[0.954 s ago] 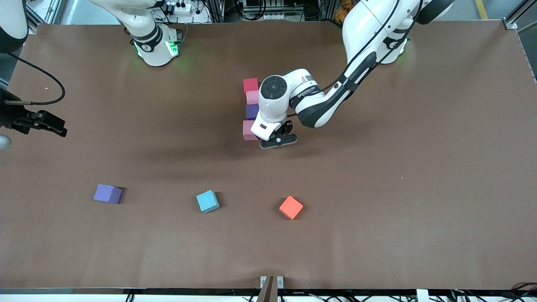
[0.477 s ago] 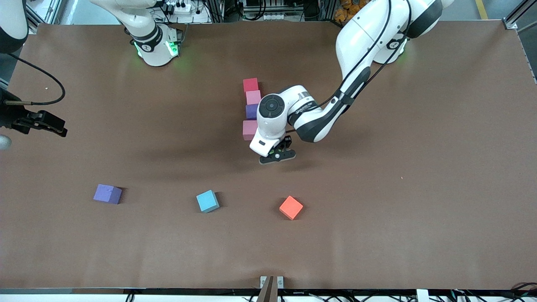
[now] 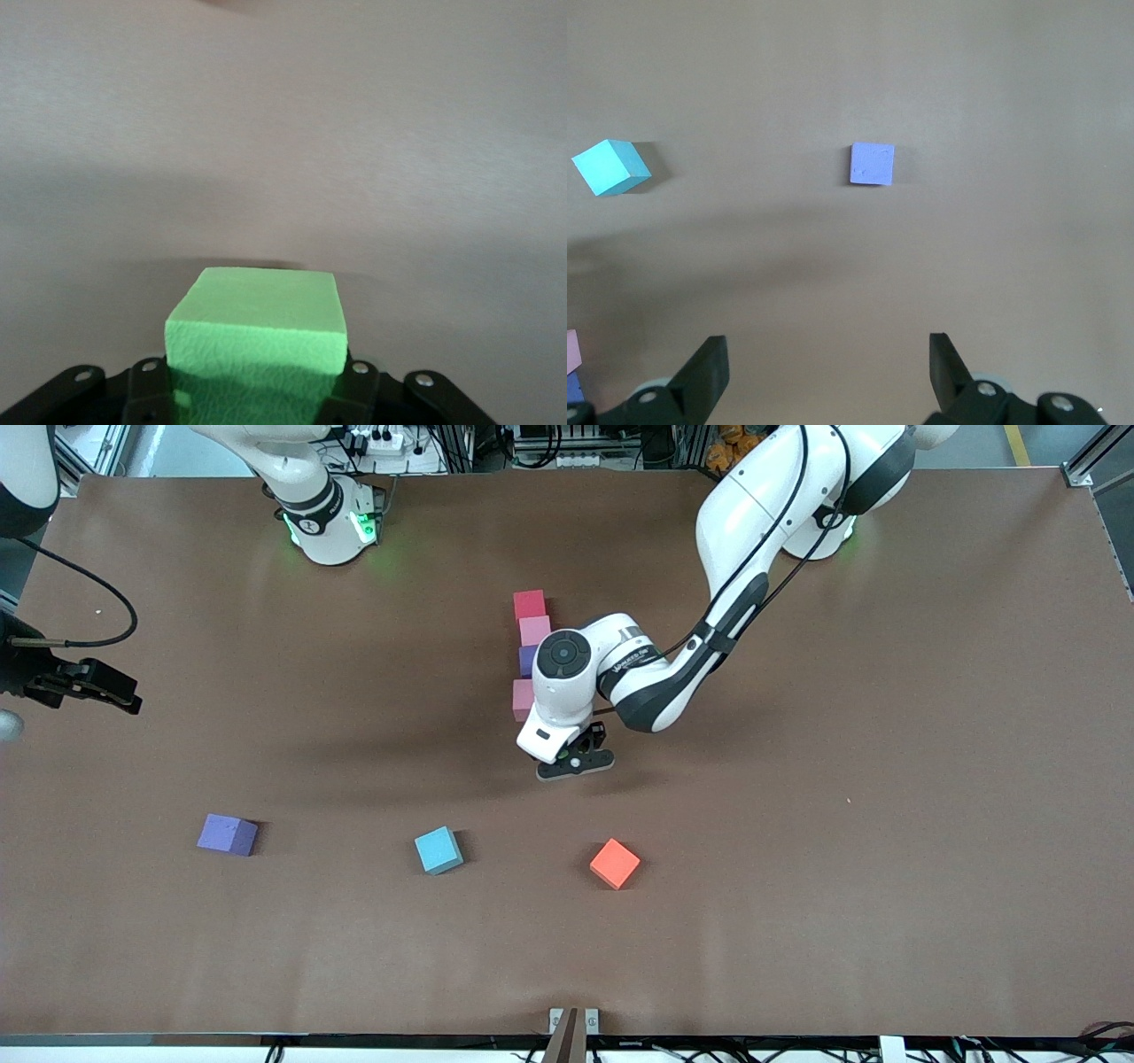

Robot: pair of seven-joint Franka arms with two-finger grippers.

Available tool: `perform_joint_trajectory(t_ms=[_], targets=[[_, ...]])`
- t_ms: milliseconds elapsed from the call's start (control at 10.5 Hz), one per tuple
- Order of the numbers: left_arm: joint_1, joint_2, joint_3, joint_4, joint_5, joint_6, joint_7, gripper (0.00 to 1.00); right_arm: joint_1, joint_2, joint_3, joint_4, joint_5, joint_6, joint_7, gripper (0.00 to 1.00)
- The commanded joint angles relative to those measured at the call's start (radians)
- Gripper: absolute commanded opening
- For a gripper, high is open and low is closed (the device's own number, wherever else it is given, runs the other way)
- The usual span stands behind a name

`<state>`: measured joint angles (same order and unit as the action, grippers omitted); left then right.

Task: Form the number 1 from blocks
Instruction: 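Carry the green cube below the pink cube and release it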

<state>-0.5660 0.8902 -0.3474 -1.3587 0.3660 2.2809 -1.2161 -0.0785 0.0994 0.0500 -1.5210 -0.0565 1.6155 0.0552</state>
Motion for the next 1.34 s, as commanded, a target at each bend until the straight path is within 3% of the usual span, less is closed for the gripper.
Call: perform_joint_trajectory(t_ms=[0,191,477,858,1240], targets=[[-0.038,0.039,0.016,0.053,-0.024,0.025,0.009,0.0,0.009,-0.001,-0.009,0.007,-0.003,-0.012,0.003,1.0],[-0.06,0.058,0.018,0.063,-0.024,0.041,-0.005,0.0,0.009,-0.001,-0.009,0.007,-0.003,-0.012,0.003,1.0],[-0.132,0.058,0.08,0.075,-0.024,0.049,-0.039,0.0,0.009,-0.001,-0.009,0.005,-0.002,-0.012,0.003,1.0],[-0.146,0.059,0.085,0.073,-0.025,0.063,-0.048,0.0,0.011,-0.001,-0.009,0.005,-0.002,-0.012,0.003,1.0],[-0.144,0.056,0.085,0.066,-0.028,0.061,-0.048,0.11,0.013,-0.001,-0.009,0.005,-0.002,-0.012,0.005,1.0]])
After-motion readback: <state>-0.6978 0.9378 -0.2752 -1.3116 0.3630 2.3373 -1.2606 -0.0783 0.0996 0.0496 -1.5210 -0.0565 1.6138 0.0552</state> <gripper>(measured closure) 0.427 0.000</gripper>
